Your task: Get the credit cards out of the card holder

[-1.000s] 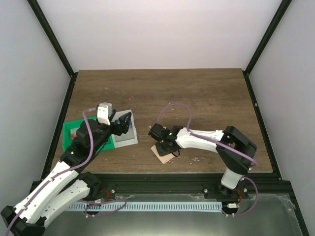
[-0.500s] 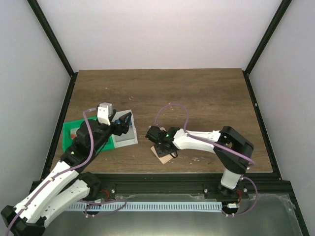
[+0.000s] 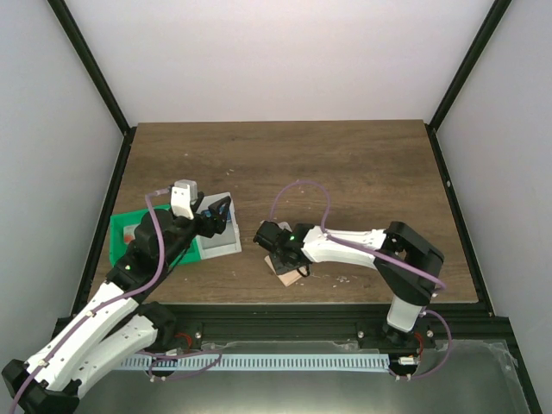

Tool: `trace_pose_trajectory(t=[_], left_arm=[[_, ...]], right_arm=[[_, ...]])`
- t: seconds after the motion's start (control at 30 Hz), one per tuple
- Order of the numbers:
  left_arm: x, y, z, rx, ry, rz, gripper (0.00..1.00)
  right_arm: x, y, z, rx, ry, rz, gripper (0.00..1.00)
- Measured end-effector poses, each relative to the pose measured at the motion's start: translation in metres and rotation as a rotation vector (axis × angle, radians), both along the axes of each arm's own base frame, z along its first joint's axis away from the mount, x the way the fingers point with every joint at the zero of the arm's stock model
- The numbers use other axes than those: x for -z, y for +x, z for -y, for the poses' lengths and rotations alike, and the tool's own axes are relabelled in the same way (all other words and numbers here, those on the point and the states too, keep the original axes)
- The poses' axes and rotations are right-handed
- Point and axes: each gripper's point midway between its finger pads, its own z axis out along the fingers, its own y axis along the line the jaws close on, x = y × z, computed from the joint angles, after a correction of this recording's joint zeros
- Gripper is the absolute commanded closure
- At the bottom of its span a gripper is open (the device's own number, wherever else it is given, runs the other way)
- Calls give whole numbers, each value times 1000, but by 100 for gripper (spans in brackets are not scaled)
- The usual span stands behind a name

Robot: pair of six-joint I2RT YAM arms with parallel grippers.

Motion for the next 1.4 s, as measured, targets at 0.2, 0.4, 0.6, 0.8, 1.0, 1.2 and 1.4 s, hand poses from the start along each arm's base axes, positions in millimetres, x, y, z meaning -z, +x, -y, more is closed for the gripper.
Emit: trace_pose_trajectory(t=[0.2, 0.4, 0.6, 0.8, 1.0, 1.2, 1.4], left_arm=[[1, 0, 0, -1, -6, -6, 13], [3, 0, 0, -2, -6, -11, 13], [3, 0, 0, -3, -10, -11, 14], [0, -1, -2, -8, -22, -4, 14], [0, -1, -1, -8, -23, -4, 14], [0, -1, -1, -8, -23, -4, 14], [1, 0, -1, -8, -21, -7, 14]], right_arm=[[-3, 2, -4, 2, 26, 11, 99], [-6, 5, -9, 3, 59, 30, 100], [-8, 2, -7, -5, 75, 32, 83], [-17, 1, -11, -40, 110, 41, 76], [-10, -3, -15, -67, 114, 17, 75], [0, 2, -11, -62, 62, 32, 75], [2, 5, -8, -57, 33, 50, 73]])
